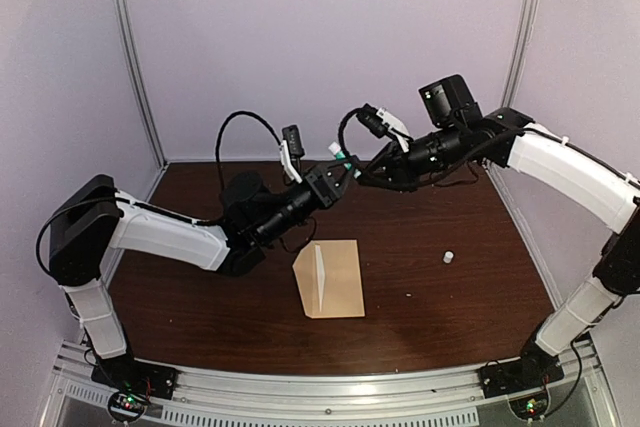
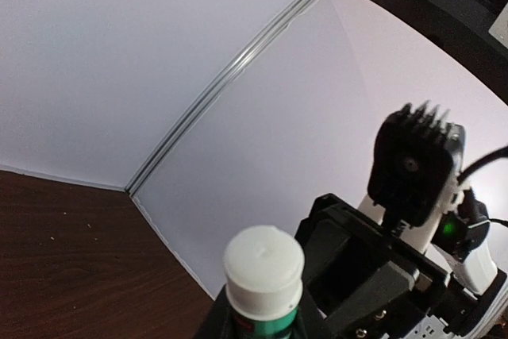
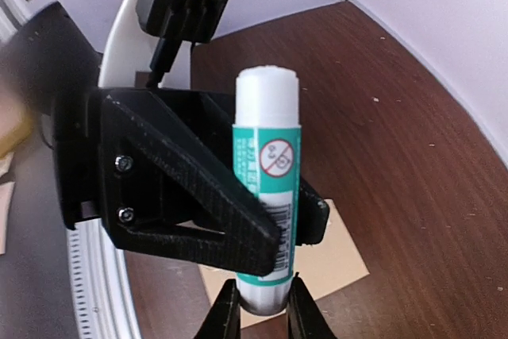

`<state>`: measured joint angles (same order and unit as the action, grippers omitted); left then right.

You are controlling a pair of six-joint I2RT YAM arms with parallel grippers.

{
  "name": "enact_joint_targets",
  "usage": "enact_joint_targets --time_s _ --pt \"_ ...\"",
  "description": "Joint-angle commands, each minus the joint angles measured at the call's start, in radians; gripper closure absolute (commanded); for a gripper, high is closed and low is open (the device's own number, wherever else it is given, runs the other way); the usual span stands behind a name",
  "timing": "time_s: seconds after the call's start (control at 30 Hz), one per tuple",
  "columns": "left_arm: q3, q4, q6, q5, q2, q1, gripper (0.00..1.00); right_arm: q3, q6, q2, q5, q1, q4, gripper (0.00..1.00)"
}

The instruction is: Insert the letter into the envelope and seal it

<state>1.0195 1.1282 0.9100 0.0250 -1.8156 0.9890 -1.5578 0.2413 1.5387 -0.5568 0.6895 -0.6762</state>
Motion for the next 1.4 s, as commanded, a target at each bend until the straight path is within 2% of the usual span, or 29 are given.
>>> enact_joint_targets --time_s 0.0,0.07,0.13,0.17,0.2,0.23,0.27,0.37,0.4,0.47,0.7,0.87,0.97,1.13,1.37 --pt "-0.017 0.006 -0.025 -0.025 -0.010 -0.004 1.00 0.036 -0.272 0.010 -0.706 -0.154 0.151 0.92" --pt "-0.031 0.020 -0.031 -0.025 -0.013 -0.006 1.00 0.140 -0.528 0.005 -0.881 -0.191 0.395 0.92" --pt "-0.039 0.037 -0.036 -0.057 -0.011 -0.008 1.00 0.291 -0.969 -0.019 -0.972 -0.206 0.838 0.89" --pt "-0.039 0.041 -0.039 -0.061 -0.011 -0.009 1.00 0.359 -1.117 -0.029 -0.973 -0.214 1.048 0.84" --pt "-0.038 0.045 -0.042 -0.069 -0.010 -0.009 1.00 0.397 -1.195 -0.033 -0.970 -0.221 1.162 0.79" --pt "-0.036 0.047 -0.045 -0.078 -0.009 -0.010 1.00 0.406 -1.186 -0.035 -0.968 -0.225 1.176 0.76" --pt "-0.034 0.048 -0.050 -0.083 -0.009 -0.010 1.00 0.393 -1.100 -0.040 -0.955 -0.230 1.029 0.74" --pt "-0.029 0.044 -0.059 -0.092 -0.001 -0.011 1.00 0.221 -0.538 -0.054 -0.794 -0.243 0.374 0.67" --pt "-0.029 0.041 -0.061 -0.092 0.002 -0.010 1.00 0.174 -0.390 -0.055 -0.711 -0.235 0.230 0.64" --pt "-0.029 0.035 -0.063 -0.094 0.006 -0.009 1.00 0.130 -0.233 -0.070 -0.544 -0.220 0.099 0.62" --pt "-0.032 0.036 -0.054 -0.080 0.010 -0.010 1.00 0.125 -0.080 -0.134 -0.068 -0.143 0.050 0.60" --pt "-0.025 0.036 -0.049 -0.057 0.010 -0.009 1.00 0.077 0.016 -0.121 0.163 -0.020 0.013 0.56" --pt "-0.017 0.035 -0.047 -0.054 0.010 -0.009 1.00 0.059 0.035 -0.100 0.217 0.030 0.004 0.54" --pt "-0.010 0.038 -0.042 -0.062 0.009 -0.010 1.00 0.039 0.036 -0.062 0.212 0.072 0.007 0.53" --pt "-0.013 0.053 -0.035 -0.069 0.009 -0.009 1.00 0.003 0.031 -0.011 0.238 0.094 0.004 0.58"
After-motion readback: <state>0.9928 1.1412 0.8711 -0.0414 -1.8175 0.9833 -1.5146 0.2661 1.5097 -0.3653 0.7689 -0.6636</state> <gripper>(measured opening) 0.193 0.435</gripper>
